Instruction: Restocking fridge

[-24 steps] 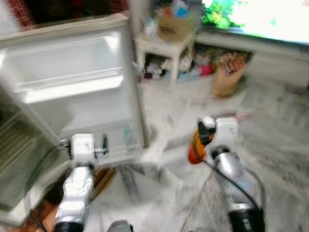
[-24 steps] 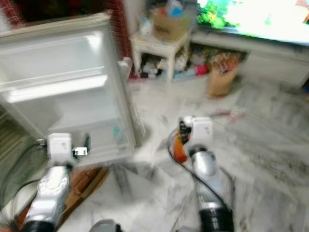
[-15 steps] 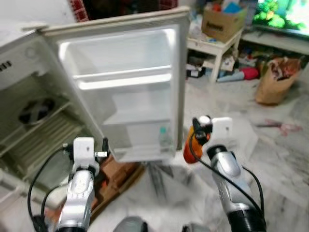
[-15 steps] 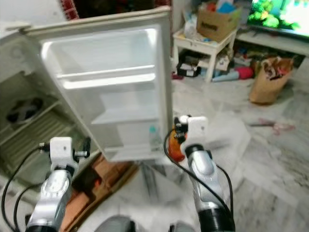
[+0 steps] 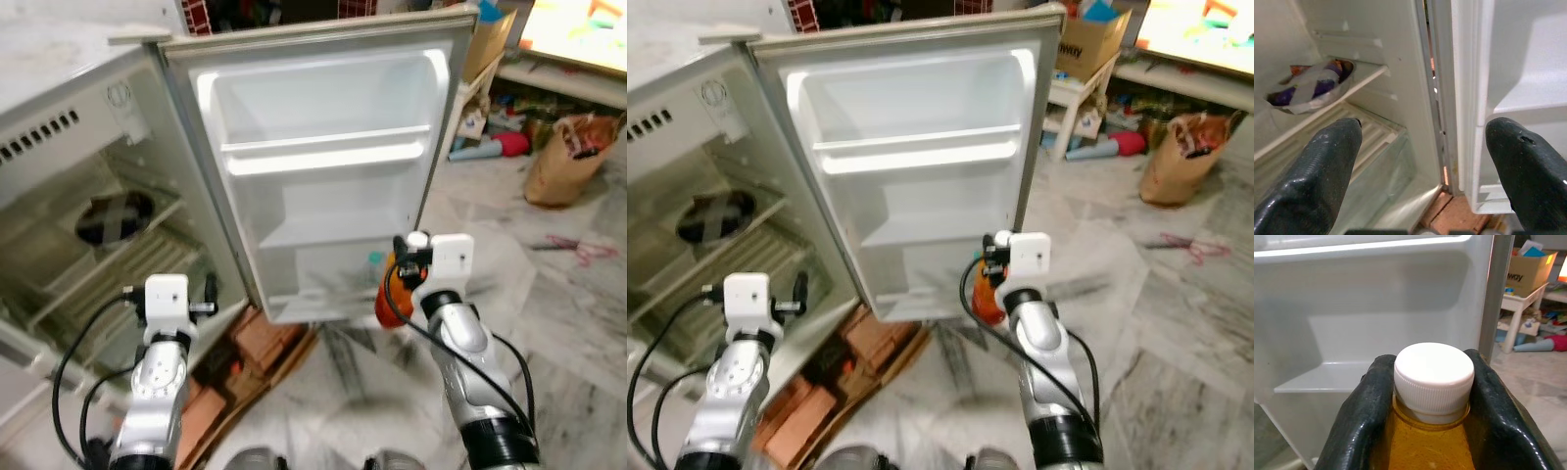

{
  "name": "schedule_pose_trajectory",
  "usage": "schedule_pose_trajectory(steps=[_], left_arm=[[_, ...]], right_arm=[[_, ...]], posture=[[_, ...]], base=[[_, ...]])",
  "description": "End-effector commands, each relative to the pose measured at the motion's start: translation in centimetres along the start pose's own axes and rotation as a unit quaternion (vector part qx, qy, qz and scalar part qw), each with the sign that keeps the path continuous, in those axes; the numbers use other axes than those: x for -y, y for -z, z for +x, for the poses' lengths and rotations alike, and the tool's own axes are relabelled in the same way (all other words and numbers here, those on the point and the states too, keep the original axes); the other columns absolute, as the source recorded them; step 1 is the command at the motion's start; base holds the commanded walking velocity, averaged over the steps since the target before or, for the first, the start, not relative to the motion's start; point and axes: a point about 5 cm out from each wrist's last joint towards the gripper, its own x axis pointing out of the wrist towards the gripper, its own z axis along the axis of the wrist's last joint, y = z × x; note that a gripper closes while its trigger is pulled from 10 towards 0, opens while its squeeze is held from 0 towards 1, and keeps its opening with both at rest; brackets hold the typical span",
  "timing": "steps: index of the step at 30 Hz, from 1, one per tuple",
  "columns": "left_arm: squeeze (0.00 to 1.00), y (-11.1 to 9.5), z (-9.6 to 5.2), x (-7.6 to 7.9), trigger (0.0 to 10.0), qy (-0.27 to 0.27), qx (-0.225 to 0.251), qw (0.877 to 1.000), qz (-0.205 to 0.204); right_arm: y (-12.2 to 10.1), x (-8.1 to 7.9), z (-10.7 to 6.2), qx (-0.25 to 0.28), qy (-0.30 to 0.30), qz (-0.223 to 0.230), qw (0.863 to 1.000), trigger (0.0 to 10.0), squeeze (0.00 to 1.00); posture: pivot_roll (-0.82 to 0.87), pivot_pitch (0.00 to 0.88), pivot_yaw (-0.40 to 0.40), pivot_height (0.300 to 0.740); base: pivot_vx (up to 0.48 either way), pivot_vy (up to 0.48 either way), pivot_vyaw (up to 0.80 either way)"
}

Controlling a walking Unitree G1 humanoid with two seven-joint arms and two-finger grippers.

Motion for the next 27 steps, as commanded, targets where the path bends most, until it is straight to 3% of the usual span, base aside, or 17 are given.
schedule_pose_trajectory(steps=[1,7,19,22,27], left_arm=[[0.0,-0.44,-0.05,-0.35,10.0,-0.001,0.013,1.0,0.0],[0.0,-0.31,-0.51,-0.21,10.0,-0.001,0.017,1.0,-0.009],[0.0,-0.71,-0.17,-0.18,10.0,0.025,0.024,0.999,-0.009],[0.0,-0.87,0.01,-0.04,10.0,0.03,0.026,0.999,-0.009],[0.0,-0.91,0.09,0.14,10.0,0.034,0.027,0.999,-0.012]], right_arm=[[-0.68,-0.53,0.4,0.016,-0.015,-0.001,1.0,10.0,0.0],[-0.48,-0.98,0.61,0.009,-0.034,-0.001,0.999,10.0,0.0],[-0.71,-1.05,0.75,0.018,-0.037,0.001,0.999,10.0,0.0],[-0.63,-0.88,0.57,0.017,-0.033,0.001,0.999,10.0,0.0],[-0.49,-0.72,0.42,0.014,-0.031,0.002,0.999,10.0,0.0]], posture=[[0.0,0.0,-0.001,0.74],[0.02,0.0,-0.027,0.74],[0.01,0.0,-0.001,0.74],[0.0,0.0,0.003,0.74],[-0.01,0.0,0.002,0.74]], base=[[0.0,0.0,0.0],[0.0,0.0,0.49],[0.0,0.0,0.07],[0.249,0.249,0.73],[0.266,0.266,0.0]])
